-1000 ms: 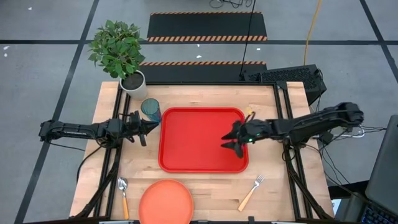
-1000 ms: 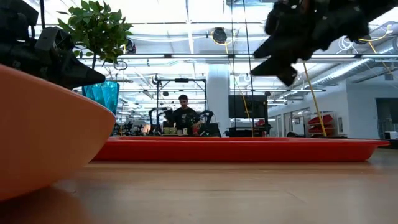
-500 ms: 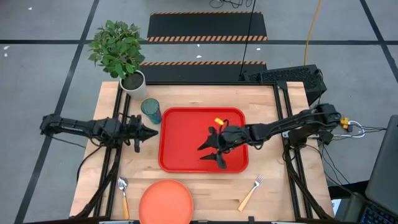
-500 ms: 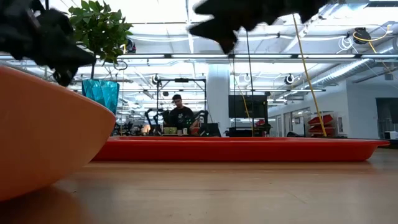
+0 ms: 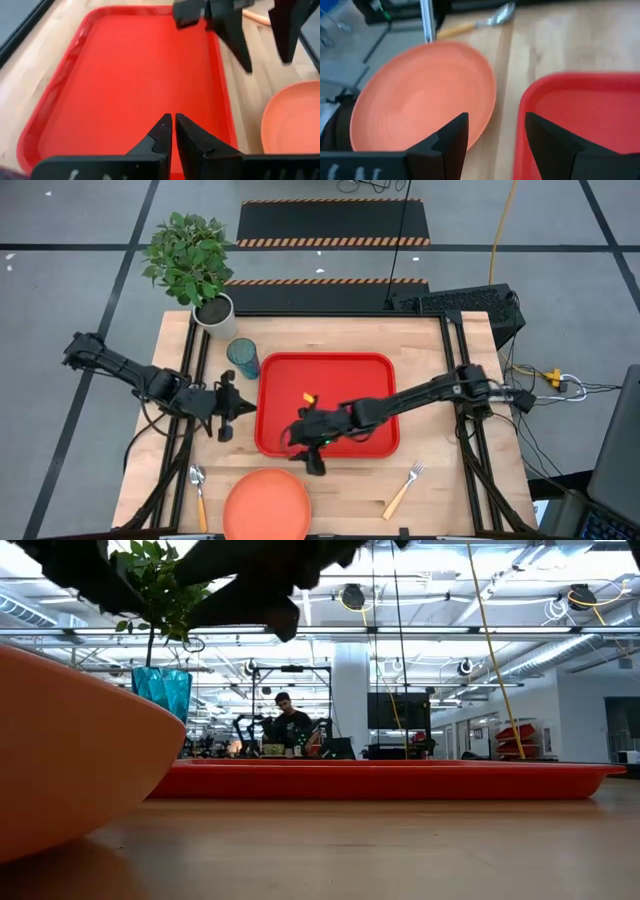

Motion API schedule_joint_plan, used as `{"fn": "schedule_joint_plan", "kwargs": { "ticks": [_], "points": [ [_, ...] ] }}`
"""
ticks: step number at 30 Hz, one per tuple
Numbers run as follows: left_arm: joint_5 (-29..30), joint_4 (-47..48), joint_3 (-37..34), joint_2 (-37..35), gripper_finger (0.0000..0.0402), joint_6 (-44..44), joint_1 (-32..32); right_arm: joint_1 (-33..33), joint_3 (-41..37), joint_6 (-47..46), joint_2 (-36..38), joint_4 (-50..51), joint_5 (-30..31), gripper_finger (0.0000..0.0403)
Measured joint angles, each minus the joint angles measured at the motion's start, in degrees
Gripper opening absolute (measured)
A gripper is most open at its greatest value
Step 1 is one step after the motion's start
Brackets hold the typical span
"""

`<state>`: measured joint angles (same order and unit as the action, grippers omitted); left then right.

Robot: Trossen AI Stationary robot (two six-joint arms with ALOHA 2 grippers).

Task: Pick and place plate/cup/fork/spoon on tray
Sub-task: Put the orange plate on the red serving tray

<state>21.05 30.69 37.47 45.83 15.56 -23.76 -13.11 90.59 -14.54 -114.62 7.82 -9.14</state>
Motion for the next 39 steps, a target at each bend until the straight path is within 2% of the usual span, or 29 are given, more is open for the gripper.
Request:
{"fn": "schedule_joint_plan", "kwargs": {
  "ticks": [5, 10, 16, 19, 22, 31, 39],
  "points": [
    [-1.46, 4.27, 2.99, 3.06, 0.0026, -0.86, -0.4, -1.86, 13.1, -0.68, -6.18, 15.61, 0.3, 0.0187],
    [-1.34, 6.03, 3.68, 2.35, 0.0026, -2.5, -0.36, -3.93, 20.19, -1.34, -9.84, 18.71, 0.44, 0.0187],
    [5.61, 4.48, 3.72, 1.79, 0.0026, -3.26, -0.34, -5.84, 20.66, -7.4, -12.76, 21.19, 2.28, 0.0187],
    [10.85, 1.4, 3.72, 1.82, 0.0026, -0.69, -0.34, -6.84, 20.61, -11.09, -14.76, 22.06, 2.52, 0.0187],
    [13.28, -2.14, 3.72, 1.79, 0.0026, 2.61, -0.33, -7.83, 20.59, -14.42, -16.11, 22.17, 1.57, 0.0187],
    [13.91, -4.73, 3.69, 4.13, 0.0026, 9.59, -0.46, -8.91, 20.57, -21.71, -16.27, 22.93, 1.63, 0.0187],
    [13.13, -4.77, 3.68, 7.12, 0.0026, 9.27, -0.71, -9.13, 19.6, -28.12, -16.36, 24.52, 1.06, 0.0187]
  ]
}}
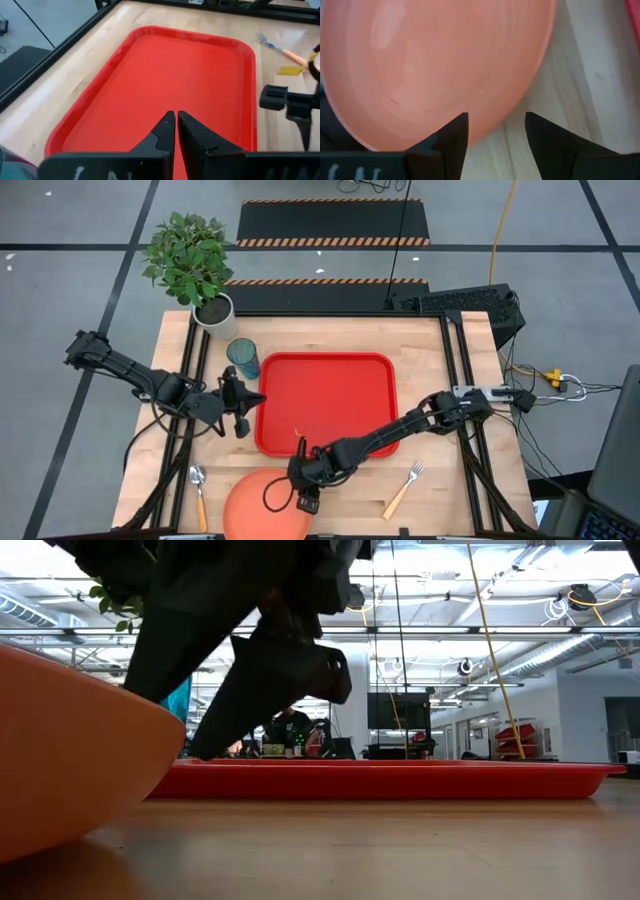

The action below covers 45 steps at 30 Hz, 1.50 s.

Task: Pick and place plate/cup/fork/spoon on tray
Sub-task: Put the orange plate on the red serving tray

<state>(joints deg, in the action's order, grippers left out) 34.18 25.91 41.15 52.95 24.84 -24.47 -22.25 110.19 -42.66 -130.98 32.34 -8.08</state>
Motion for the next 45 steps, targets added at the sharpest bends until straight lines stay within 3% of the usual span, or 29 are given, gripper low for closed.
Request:
{"fn": "schedule_joint_plan", "kwargs": {
  "ticks": [16, 27, 45],
  "points": [
    [-0.18, -0.02, 0.0, 0.26, 0.0026, 0.79, 0.0, 0.38, -1.97, -4.89, 0.0, -1.21, -0.81, 0.0183],
    [-0.22, -0.02, 0.0, 0.26, 0.0026, 0.79, 0.0, 0.42, -7.51, -7.45, 0.11, -8.2, -1.19, 0.0115],
    [-0.22, -0.02, -0.02, 0.26, 0.0026, 0.9, 0.0, 0.91, -7.56, -5.72, 0.09, -8.59, -1.06, 0.0066]
  ]
}}
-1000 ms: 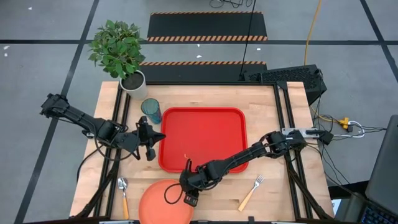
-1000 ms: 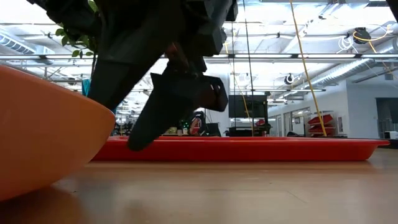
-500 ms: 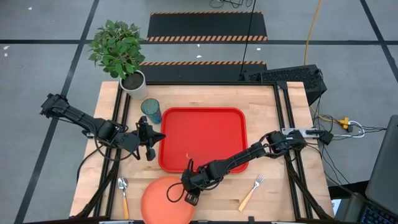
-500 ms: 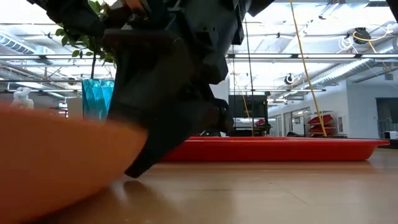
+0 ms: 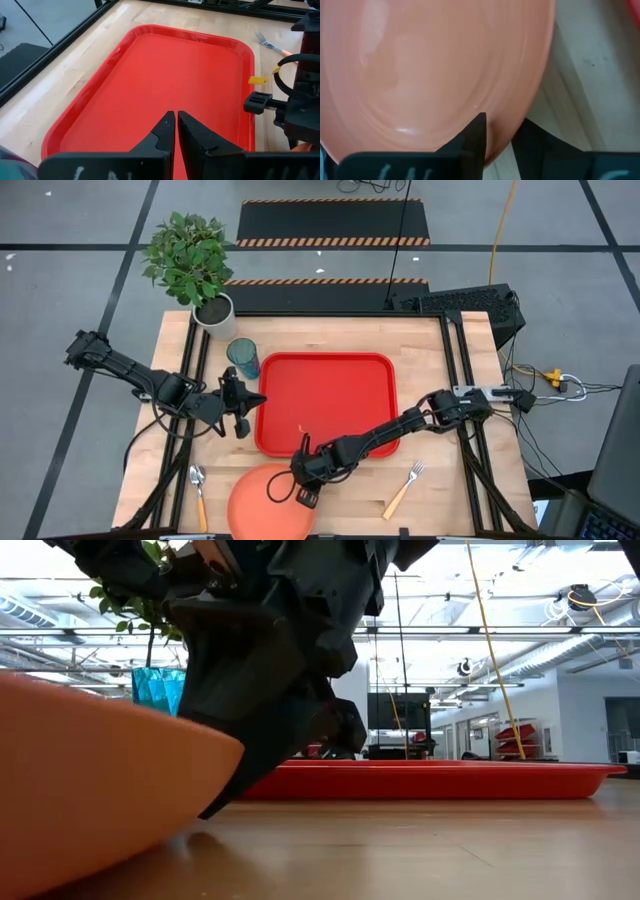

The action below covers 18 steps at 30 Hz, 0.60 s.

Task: Pick and place plate/cup/fork/spoon on tray
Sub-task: Put the orange plate on the red serving tray

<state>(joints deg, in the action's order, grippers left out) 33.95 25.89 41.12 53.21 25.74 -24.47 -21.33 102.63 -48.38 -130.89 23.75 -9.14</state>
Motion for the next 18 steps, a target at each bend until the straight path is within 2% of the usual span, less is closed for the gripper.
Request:
{"fn": "schedule_joint_plan", "kwargs": {
  "ticks": [7, 18],
  "points": [
    [0.0, 0.0, 0.0, 0.0, 0.0026, 0.09, 0.0, 0.42, 0.0, 0.55, 0.0, -0.09, 0.12, 0.0041],
    [0.0, 0.0, 0.0, 0.0, 0.0026, 0.09, 0.0, 0.8, 0.02, 1.03, 0.17, -0.02, -0.69, 0.0038]
  ]
}}
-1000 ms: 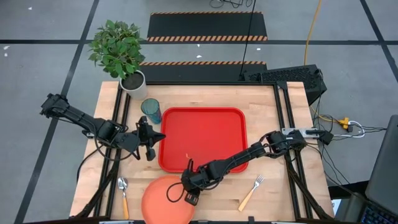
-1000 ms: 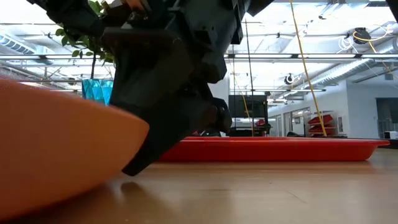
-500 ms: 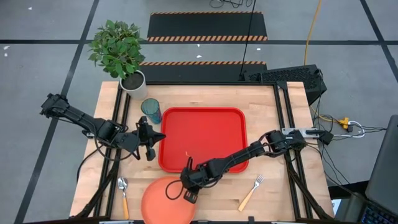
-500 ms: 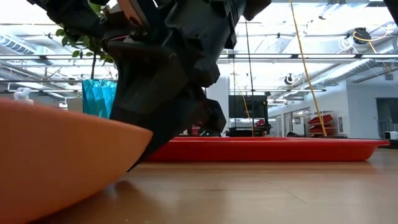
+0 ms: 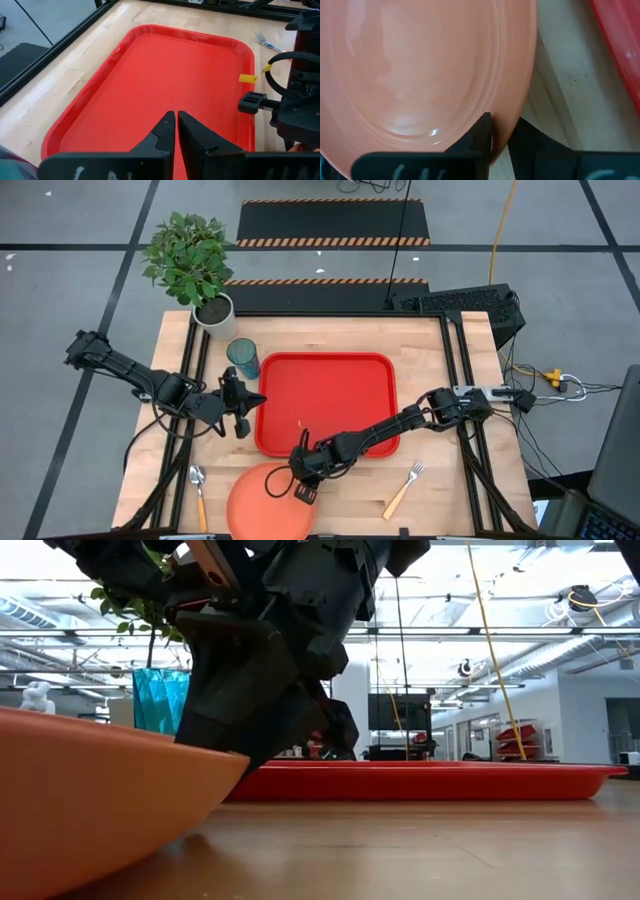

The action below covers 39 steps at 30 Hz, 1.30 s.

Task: Pick and place plate/cup/fork/spoon on tray
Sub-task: Put the orange plate on the red serving tray

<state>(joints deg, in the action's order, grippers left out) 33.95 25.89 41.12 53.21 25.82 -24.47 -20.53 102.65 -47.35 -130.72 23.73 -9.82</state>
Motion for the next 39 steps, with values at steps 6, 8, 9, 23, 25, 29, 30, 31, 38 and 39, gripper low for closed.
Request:
{"fn": "schedule_joint_plan", "kwargs": {
  "ticks": [6, 8, 9, 23, 25, 29, 30, 31, 38, 39],
  "points": [
    [0.0, 0.0, 0.0, 0.0, 0.0026, -0.02, 0.0, 0.0, 0.0, -0.14, 1.04, 0.74, -0.85, 0.0038],
    [0.0, -0.02, -0.02, 0.0, 0.0026, -0.02, 0.0, 0.0, 0.0, 0.12, 2.41, 0.85, -0.46, 0.0037],
    [-0.02, -0.02, -0.02, 0.0, 0.0026, -0.02, 0.0, 0.0, 0.0, 0.42, 3.15, 1.41, -0.23, 0.0037],
    [-0.02, -0.04, -0.02, -0.02, 0.0026, 0.22, 0.0, 1.86, 0.04, 5.48, 11.41, 11.69, 5.0, 0.0002],
    [-0.02, -0.04, -0.02, 0.0, 0.0026, 0.22, 0.0, 2.28, 0.04, 6.29, 11.41, 12.09, 4.26, 0.0001],
    [-0.02, -0.04, -0.02, -0.01, 0.0026, 0.22, -0.01, 3.39, 0.02, 7.26, 11.43, 13.11, 2.05, 0.0001],
    [-0.02, -0.04, -0.02, -0.02, 0.0026, 0.22, -0.02, 3.64, 0.02, 7.56, 11.43, 13.54, 2.07, 0.0001],
    [-0.02, -0.04, -0.02, -0.02, 0.0026, 0.22, -0.02, 3.89, 0.02, 7.79, 11.43, 13.84, 2.0, 0.0001],
    [-0.02, -0.02, -0.02, -0.02, 0.0026, 0.22, -0.04, 5.59, 0.02, 9.33, 11.47, 15.02, 0.16, 0.0],
    [-0.02, -0.02, -0.02, -0.02, 0.0026, 0.22, -0.04, 5.92, 0.02, 9.54, 11.47, 15.28, -0.22, 0.0]
  ]
}}
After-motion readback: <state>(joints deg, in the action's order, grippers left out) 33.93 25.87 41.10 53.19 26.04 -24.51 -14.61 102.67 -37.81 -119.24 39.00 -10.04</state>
